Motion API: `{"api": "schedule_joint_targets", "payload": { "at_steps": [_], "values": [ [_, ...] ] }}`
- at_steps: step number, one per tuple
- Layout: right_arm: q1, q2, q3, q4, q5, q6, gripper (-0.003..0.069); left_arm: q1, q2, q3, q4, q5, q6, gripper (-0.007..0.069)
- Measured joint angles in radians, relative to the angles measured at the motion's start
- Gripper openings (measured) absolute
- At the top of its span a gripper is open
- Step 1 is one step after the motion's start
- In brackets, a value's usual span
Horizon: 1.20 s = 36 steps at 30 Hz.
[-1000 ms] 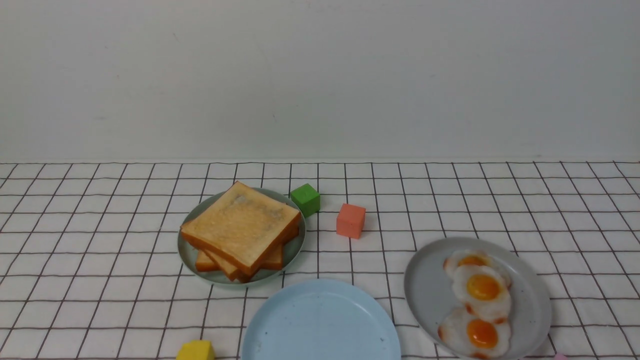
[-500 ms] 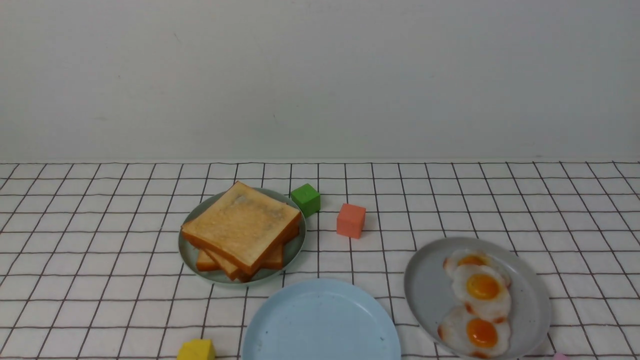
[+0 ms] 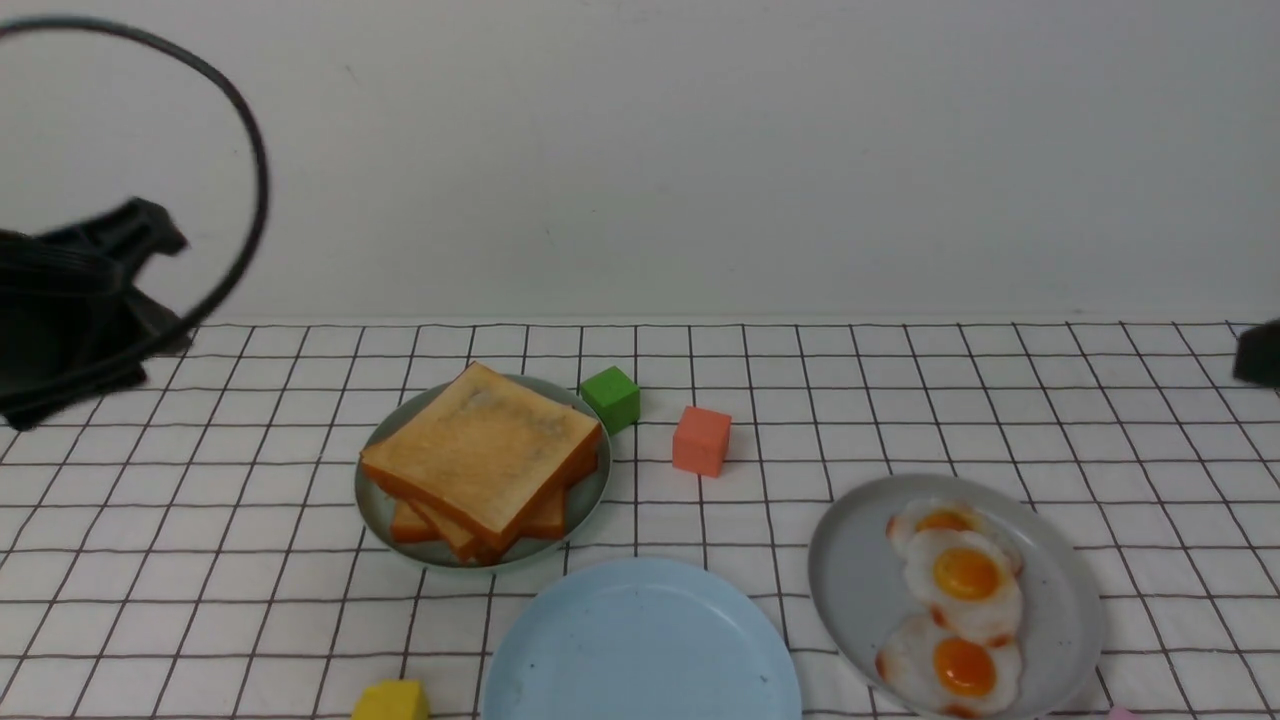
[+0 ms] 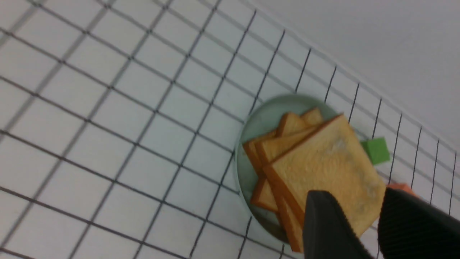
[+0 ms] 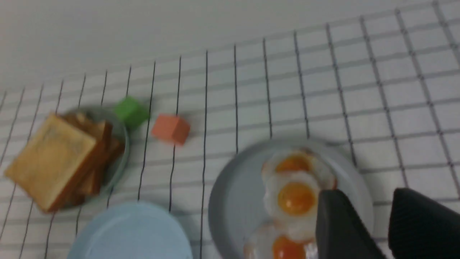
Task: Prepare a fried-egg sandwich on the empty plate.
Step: Use the left arm to grab a slice of bread
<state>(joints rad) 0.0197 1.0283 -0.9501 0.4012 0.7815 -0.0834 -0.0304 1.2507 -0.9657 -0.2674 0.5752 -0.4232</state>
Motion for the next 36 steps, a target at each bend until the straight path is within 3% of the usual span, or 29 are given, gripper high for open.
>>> {"api": "schedule_joint_targets", "payload": {
  "at_steps": [2, 3, 6, 8, 11, 16, 23, 36],
  "values": [
    [0.0, 0.017, 0.001, 0.051, 0.024, -0.043, 0.0241, 0.001, 0.039, -0.006, -0.071, 0.007, 0.061, 0.0238],
    [0.0, 0.034, 0.001, 0.124, 0.044, -0.125, 0.0241, 0.011, 0.109, -0.034, -0.181, 0.042, 0.181, 0.0238],
    [0.0, 0.044, 0.004, 0.25, 0.056, -0.276, 0.0241, 0.05, 0.227, -0.115, -0.351, 0.141, 0.374, 0.0238],
    [0.0, 0.044, 0.007, 0.301, 0.069, -0.335, 0.0241, 0.074, 0.278, -0.159, -0.402, 0.194, 0.446, 0.024],
    [0.0, 0.045, 0.01, 0.351, 0.09, -0.401, 0.0243, 0.105, 0.352, -0.234, -0.428, 0.262, 0.538, 0.026],
    [0.001, 0.045, 0.01, 0.392, 0.098, -0.438, 0.0245, 0.109, 0.48, -0.352, -0.379, 0.331, 0.708, 0.0379],
    [0.001, 0.045, 0.01, 0.401, 0.102, -0.439, 0.0245, 0.098, 0.606, -0.39, -0.391, 0.357, 0.824, 0.0447],
    [0.001, 0.046, 0.01, 0.411, 0.11, -0.44, 0.0245, 0.098, 0.731, -0.39, -0.491, 0.334, 0.874, 0.0422]
  ]
}}
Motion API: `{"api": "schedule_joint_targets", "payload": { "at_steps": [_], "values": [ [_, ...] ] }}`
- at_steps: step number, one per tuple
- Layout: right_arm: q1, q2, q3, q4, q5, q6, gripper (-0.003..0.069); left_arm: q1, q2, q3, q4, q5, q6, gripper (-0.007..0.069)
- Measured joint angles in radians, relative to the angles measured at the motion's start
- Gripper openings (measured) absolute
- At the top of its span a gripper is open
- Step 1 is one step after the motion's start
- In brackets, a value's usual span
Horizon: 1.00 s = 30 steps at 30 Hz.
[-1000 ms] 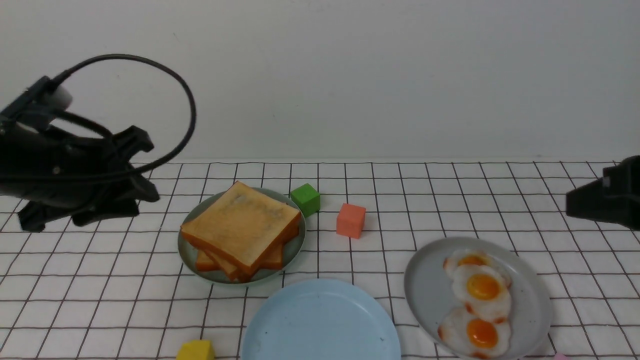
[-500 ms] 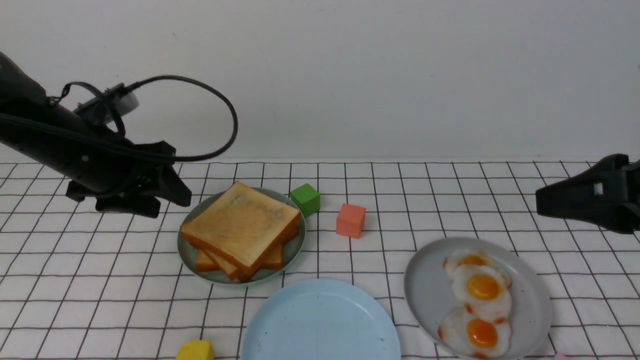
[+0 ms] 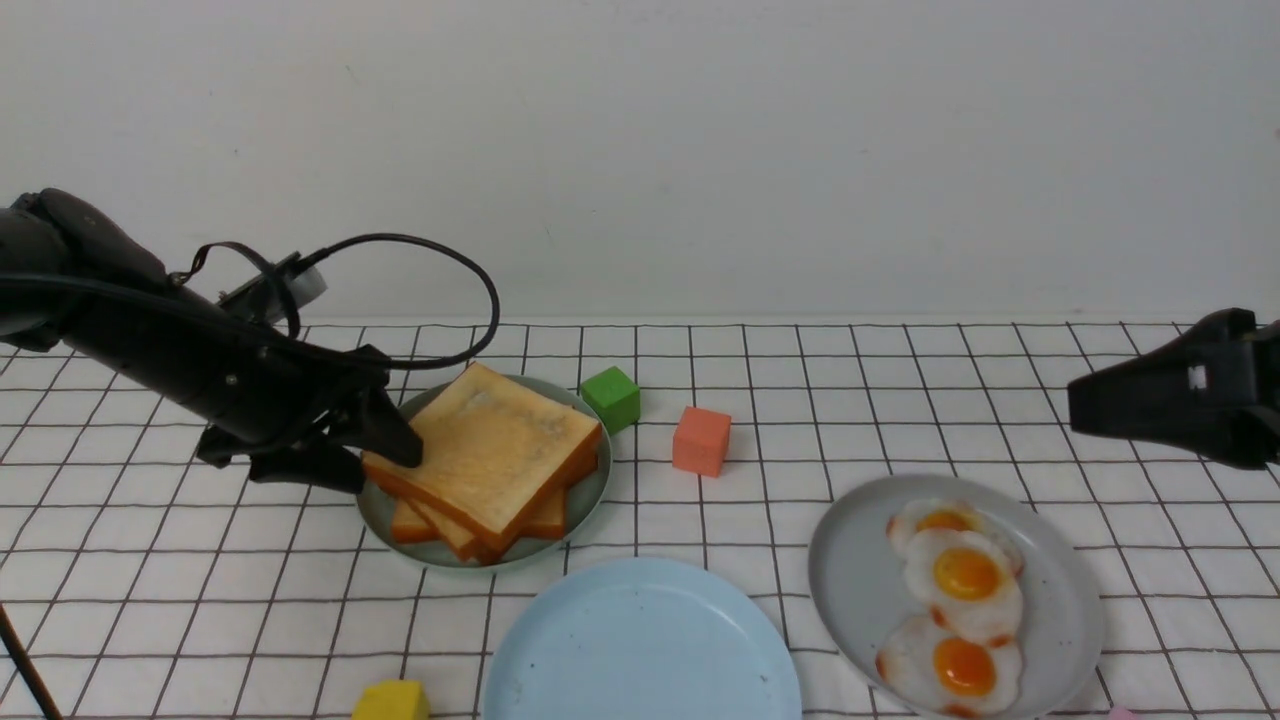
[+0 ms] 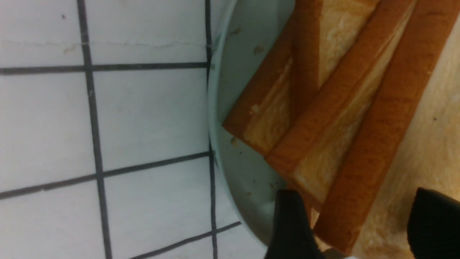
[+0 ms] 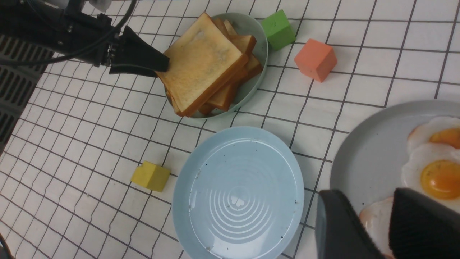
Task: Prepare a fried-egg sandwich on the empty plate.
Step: Use the left arm to grab a slice of bread, then use the left arm to put a slice of bread into the empty plate in the middle
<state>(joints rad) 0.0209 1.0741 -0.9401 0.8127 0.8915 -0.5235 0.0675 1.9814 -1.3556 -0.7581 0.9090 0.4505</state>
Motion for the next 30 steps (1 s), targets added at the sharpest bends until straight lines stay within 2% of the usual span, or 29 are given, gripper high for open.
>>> {"api": "schedule_joint_targets", "payload": {
  "at_steps": [3, 7, 8, 9, 17, 21, 24, 30],
  "values": [
    [0.0, 0.0, 0.0, 0.0, 0.001, -0.001, 0.0245, 0.0, 0.0, 0.0, 0.0, 0.003, 0.018, 0.0342],
    [0.0, 0.001, 0.0, 0.0, 0.002, -0.001, 0.0245, 0.001, 0.0, -0.006, 0.004, 0.019, 0.046, 0.0171],
    [0.0, 0.001, 0.0, 0.0, 0.002, -0.001, 0.0245, 0.001, 0.0, -0.006, 0.004, 0.02, 0.046, 0.0163],
    [0.0, 0.001, 0.0, 0.0, 0.002, -0.001, 0.0245, 0.004, 0.0, -0.016, 0.007, 0.038, 0.048, 0.0113],
    [0.0, 0.001, 0.0, 0.0, 0.017, -0.001, 0.0245, 0.015, -0.099, -0.044, 0.027, 0.119, 0.065, 0.0106],
    [0.0, 0.001, 0.0, 0.0, 0.018, -0.001, 0.0245, -0.002, -0.212, -0.049, 0.024, 0.236, 0.199, 0.0106],
    [0.005, 0.001, 0.0, 0.0, 0.018, -0.001, 0.0245, -0.058, -0.236, -0.049, 0.022, 0.287, 0.263, 0.0106],
    [0.063, 0.001, 0.0, 0.0, 0.018, -0.001, 0.0245, -0.213, -0.189, -0.049, 0.04, 0.295, 0.287, 0.0106]
  ]
}}
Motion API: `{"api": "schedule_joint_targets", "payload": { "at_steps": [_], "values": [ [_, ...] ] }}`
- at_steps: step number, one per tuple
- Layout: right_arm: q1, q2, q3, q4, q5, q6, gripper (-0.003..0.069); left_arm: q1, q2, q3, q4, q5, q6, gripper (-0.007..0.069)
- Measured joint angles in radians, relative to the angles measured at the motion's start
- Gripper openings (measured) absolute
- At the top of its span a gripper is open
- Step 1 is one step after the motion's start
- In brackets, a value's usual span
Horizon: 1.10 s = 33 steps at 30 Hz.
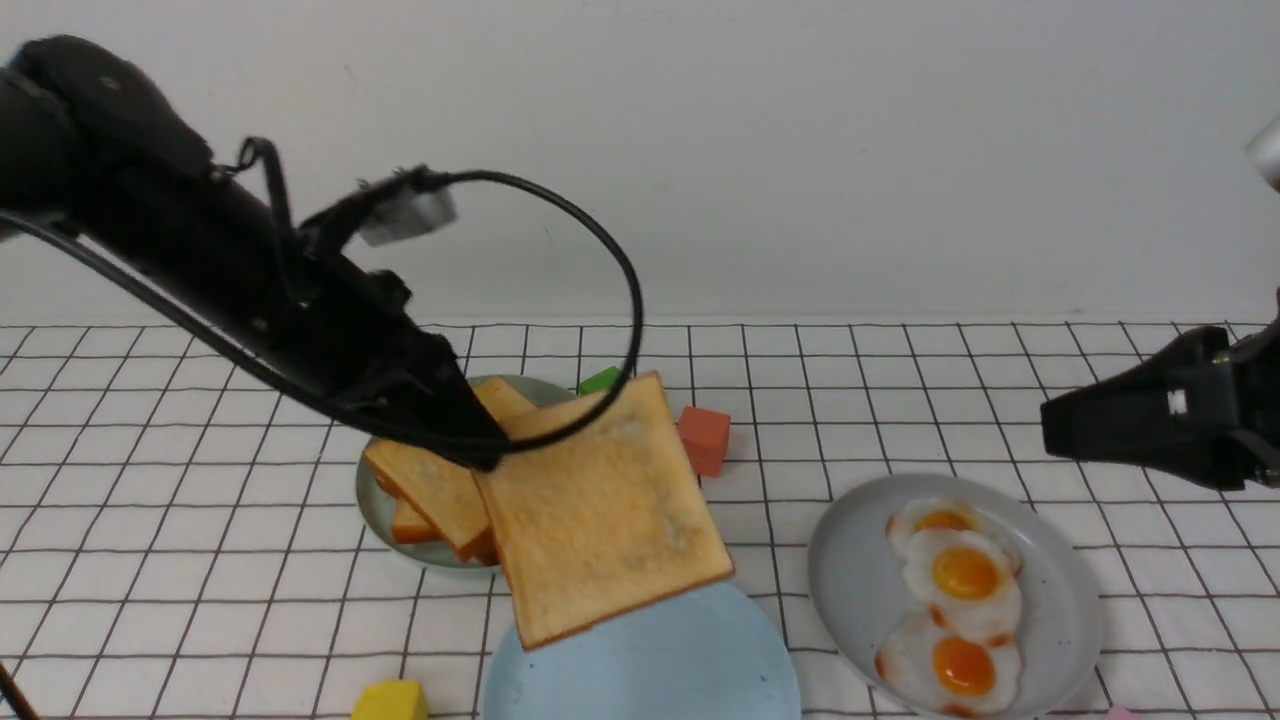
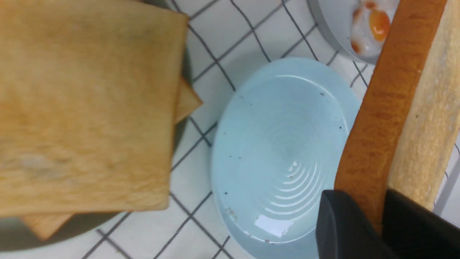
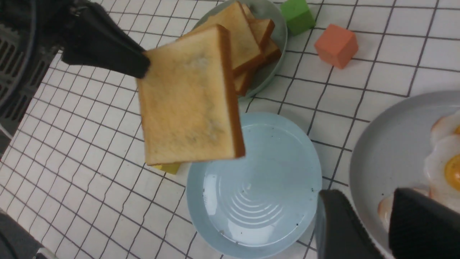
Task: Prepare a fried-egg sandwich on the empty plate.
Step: Use the left arm to put a slice of bread into the empty plate in the middle, then use the right arm to grab a fried egg
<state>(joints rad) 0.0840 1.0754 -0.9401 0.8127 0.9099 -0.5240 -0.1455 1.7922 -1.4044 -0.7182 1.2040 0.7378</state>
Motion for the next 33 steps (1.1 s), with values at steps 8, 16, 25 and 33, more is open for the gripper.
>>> {"api": "schedule_joint_targets", "payload": {
  "at_steps": [8, 16, 25, 33],
  "values": [
    [0.025, 0.0, 0.0, -0.03, -0.005, -0.002, 0.0245, -0.115, 0.136, 0.0, 0.086, -0.042, -0.03, 0.0106],
    [0.025, 0.0, 0.0, -0.039, -0.048, -0.001, 0.0245, -0.154, 0.202, 0.0, 0.139, -0.092, -0.123, 0.0224],
    [0.025, 0.048, 0.0, -0.137, -0.103, 0.17, 0.0295, -0.155, 0.097, 0.0, 0.243, -0.057, -0.265, 0.0561],
    [0.016, 0.309, 0.011, -0.252, -0.211, 0.326, 0.0418, -0.177, -0.171, 0.0, 0.215, -0.041, -0.324, 0.0556]
  ]
}}
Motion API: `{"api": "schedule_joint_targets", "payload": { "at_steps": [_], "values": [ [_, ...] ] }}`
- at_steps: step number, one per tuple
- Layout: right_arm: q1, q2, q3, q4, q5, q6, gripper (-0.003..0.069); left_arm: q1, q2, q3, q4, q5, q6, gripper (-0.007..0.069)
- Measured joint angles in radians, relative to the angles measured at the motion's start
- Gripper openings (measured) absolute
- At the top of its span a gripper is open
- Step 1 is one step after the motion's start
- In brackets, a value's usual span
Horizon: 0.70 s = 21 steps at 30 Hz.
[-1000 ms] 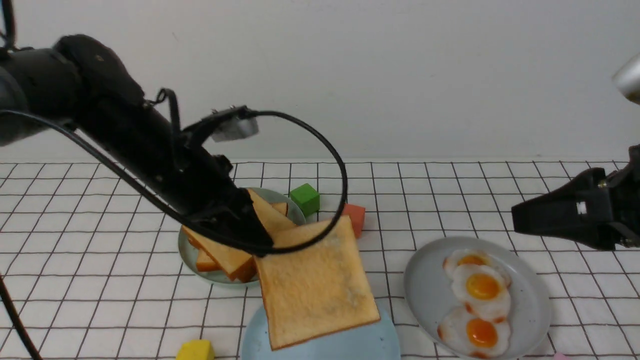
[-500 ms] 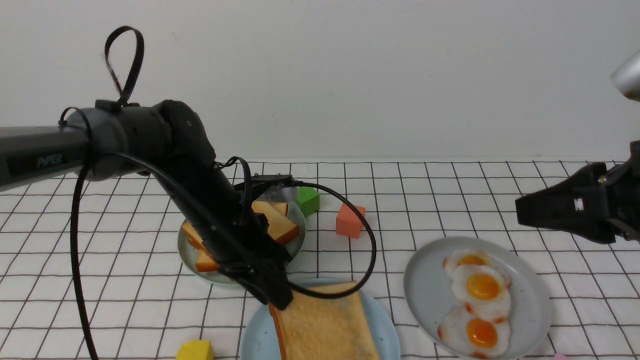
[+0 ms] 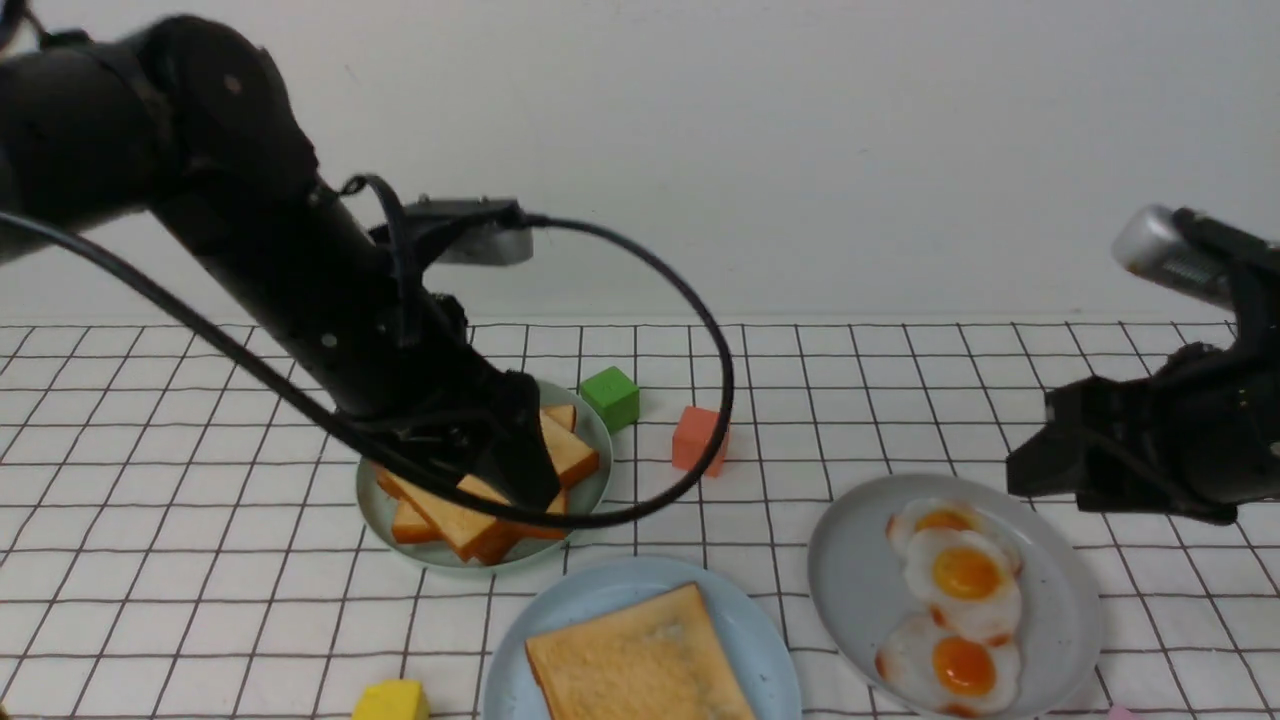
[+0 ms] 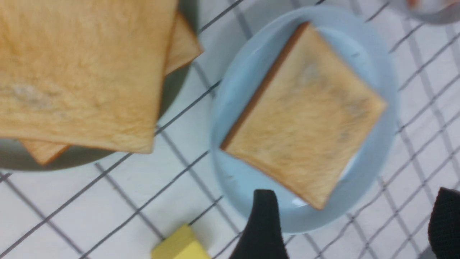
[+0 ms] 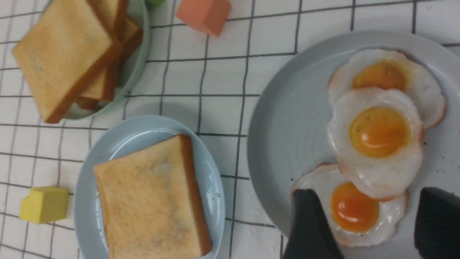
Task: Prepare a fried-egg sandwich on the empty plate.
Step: Use the right arm to grab a fried egg
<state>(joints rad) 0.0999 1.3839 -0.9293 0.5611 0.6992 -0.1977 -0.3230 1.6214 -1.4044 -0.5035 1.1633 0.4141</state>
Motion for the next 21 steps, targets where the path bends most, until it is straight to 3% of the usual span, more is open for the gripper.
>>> {"api": "schedule_joint_targets", "payload": {
  "at_steps": [4, 8, 9, 13, 14, 15, 21],
  "values": [
    [-0.003, 0.096, 0.026, 0.0, -0.054, 0.005, 0.0422, -0.111, -0.136, 0.0, -0.068, 0.017, 0.042, 0.0456],
    [-0.055, 0.135, 0.046, 0.042, -0.06, -0.034, 0.0424, -0.246, -0.223, 0.0, -0.04, 0.018, 0.062, 0.0298],
    [-0.064, 0.136, 0.048, 0.047, -0.061, -0.046, 0.0424, -0.252, -0.229, 0.0, -0.033, 0.017, 0.062, 0.0289],
    [-0.16, 0.151, 0.094, 0.253, -0.079, -0.236, 0.0424, -0.349, -0.277, 0.041, 0.03, -0.067, 0.034, 0.0084],
    [-0.163, 0.152, 0.097, 0.265, -0.079, -0.247, 0.0424, -0.351, -0.278, 0.045, 0.032, -0.08, 0.033, 0.0066],
    [-0.188, 0.171, 0.129, 0.366, -0.079, -0.356, 0.0424, -0.361, -0.289, 0.089, 0.044, -0.133, 0.029, -0.0002],
    [-0.23, 0.25, 0.171, 0.585, -0.079, -0.57, 0.0424, -0.366, -0.292, 0.184, 0.075, -0.211, 0.024, -0.0013]
  ]
}}
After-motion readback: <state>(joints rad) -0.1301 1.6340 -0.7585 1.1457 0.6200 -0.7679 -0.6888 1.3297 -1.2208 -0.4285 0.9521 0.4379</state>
